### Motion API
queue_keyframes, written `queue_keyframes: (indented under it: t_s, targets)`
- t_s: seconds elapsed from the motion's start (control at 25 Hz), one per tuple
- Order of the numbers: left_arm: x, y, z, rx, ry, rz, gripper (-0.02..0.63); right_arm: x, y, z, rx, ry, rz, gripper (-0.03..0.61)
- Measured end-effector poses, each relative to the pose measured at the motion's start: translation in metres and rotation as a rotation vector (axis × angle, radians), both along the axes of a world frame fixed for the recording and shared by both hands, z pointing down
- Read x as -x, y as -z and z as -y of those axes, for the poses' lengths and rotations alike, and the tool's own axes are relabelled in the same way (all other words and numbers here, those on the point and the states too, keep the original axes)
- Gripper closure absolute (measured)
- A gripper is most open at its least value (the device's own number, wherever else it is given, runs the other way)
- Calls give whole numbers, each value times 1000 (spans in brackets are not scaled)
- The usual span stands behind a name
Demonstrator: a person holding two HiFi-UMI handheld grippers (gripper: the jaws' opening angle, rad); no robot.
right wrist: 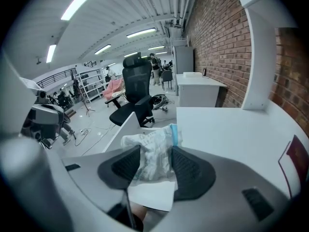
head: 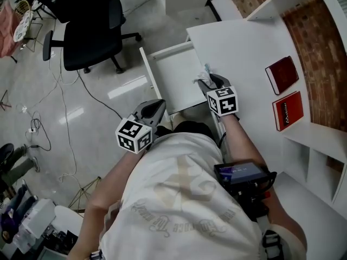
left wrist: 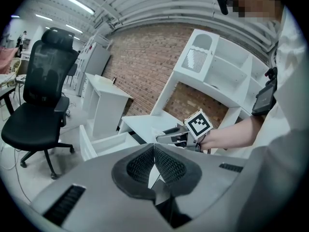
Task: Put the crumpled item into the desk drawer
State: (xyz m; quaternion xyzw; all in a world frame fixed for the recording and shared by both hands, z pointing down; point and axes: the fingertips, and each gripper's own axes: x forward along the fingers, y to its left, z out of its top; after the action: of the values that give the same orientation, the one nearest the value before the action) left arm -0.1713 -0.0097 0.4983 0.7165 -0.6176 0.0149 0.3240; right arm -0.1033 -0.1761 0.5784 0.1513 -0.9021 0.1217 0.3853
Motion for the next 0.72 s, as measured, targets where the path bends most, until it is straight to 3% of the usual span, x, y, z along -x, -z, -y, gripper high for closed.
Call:
queue_keyframes:
  t_s: [0.36,0.72]
  targets:
    - [16,-6,3,39,40,0,592,54,-26,-17,55,137,-30,356]
    - [42,-22,-9,97,141,-28,592,86,-63,-28,110,198,-87,356]
